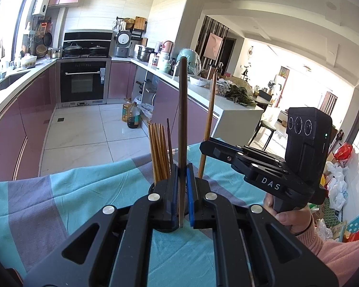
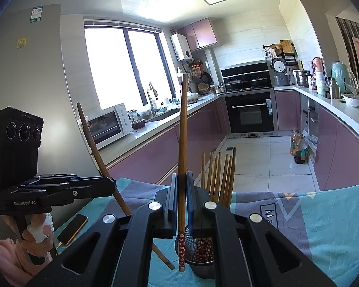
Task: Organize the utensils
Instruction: 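Lower the right tool's chopstick into the cup while the left tool lowers its chopstick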
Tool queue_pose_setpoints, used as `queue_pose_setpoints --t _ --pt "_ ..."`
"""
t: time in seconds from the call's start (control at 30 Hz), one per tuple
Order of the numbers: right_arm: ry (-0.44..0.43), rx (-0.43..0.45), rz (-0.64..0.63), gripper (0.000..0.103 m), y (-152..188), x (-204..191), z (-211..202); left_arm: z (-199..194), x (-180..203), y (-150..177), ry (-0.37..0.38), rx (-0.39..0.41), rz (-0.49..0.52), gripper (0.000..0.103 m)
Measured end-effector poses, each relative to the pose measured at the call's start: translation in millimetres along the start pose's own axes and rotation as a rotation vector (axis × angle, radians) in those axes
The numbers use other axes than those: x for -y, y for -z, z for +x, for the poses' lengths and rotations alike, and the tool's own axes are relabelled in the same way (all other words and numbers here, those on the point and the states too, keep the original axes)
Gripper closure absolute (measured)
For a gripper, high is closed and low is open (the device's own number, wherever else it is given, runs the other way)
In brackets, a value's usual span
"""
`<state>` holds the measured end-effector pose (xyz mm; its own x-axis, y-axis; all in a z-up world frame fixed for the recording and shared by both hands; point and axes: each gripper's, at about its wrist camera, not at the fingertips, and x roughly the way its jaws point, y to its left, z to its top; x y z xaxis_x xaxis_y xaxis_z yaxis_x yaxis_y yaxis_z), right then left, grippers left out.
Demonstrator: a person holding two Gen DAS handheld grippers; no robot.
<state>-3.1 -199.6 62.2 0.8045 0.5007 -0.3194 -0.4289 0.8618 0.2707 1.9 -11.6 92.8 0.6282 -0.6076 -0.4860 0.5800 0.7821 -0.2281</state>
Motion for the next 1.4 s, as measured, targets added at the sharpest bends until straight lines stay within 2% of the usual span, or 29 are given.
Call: queue_pose_setpoints --t 0.57,1.4 --pt "0.023 0.001 0.01 0.097 -5.8 4.2 8.9 1.5 2.6 -8.0 -0.012 0.031 0.001 0.096" --pt "0.048 -0.032 0.04 0.097 -2.3 15.6 20.7 33.4 13.6 -6.7 -0.035 -0.05 0.026 0.096"
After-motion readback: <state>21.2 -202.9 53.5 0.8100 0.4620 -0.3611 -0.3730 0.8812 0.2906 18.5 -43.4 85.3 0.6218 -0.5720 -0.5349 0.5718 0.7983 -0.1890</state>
